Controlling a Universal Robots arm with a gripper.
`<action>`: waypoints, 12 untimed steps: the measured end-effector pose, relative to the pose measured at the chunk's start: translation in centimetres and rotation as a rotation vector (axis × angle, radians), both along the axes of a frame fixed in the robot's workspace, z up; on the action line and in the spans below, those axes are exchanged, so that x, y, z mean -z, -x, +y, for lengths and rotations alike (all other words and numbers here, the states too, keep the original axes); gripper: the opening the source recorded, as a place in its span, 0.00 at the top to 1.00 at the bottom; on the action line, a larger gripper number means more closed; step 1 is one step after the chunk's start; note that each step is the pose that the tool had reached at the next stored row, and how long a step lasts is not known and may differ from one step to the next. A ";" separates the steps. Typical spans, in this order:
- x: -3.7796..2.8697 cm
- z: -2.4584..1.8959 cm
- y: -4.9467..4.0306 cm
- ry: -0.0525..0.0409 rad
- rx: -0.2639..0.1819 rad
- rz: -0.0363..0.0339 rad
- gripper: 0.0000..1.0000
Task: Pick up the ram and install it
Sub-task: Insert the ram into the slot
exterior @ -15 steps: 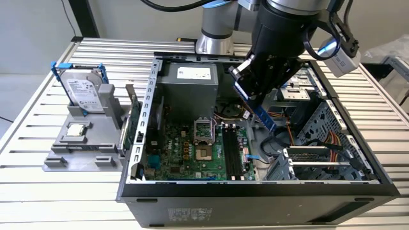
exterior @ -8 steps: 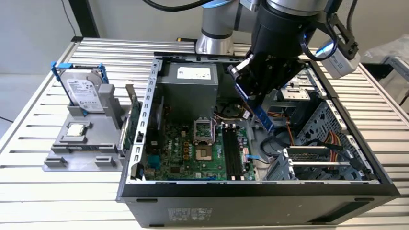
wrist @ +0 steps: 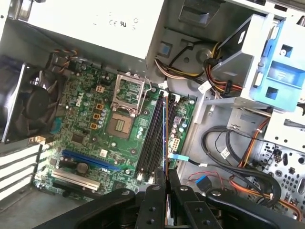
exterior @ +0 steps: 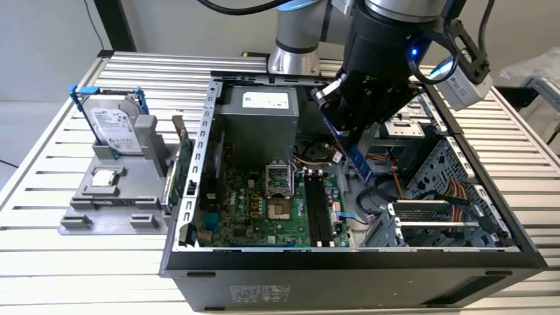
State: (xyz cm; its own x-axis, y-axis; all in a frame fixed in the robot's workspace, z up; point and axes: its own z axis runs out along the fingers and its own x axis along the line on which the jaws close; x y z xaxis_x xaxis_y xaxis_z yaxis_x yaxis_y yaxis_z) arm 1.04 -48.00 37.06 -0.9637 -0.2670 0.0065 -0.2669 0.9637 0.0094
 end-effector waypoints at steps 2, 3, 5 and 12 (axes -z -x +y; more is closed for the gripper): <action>0.00 0.00 0.00 0.0000 0.008 0.0000 1.00; 0.01 0.00 0.00 0.0000 0.012 0.0000 1.00; 0.01 0.00 0.00 -0.0001 0.019 0.0000 1.00; 0.03 0.00 0.00 -0.0001 0.040 0.0000 1.00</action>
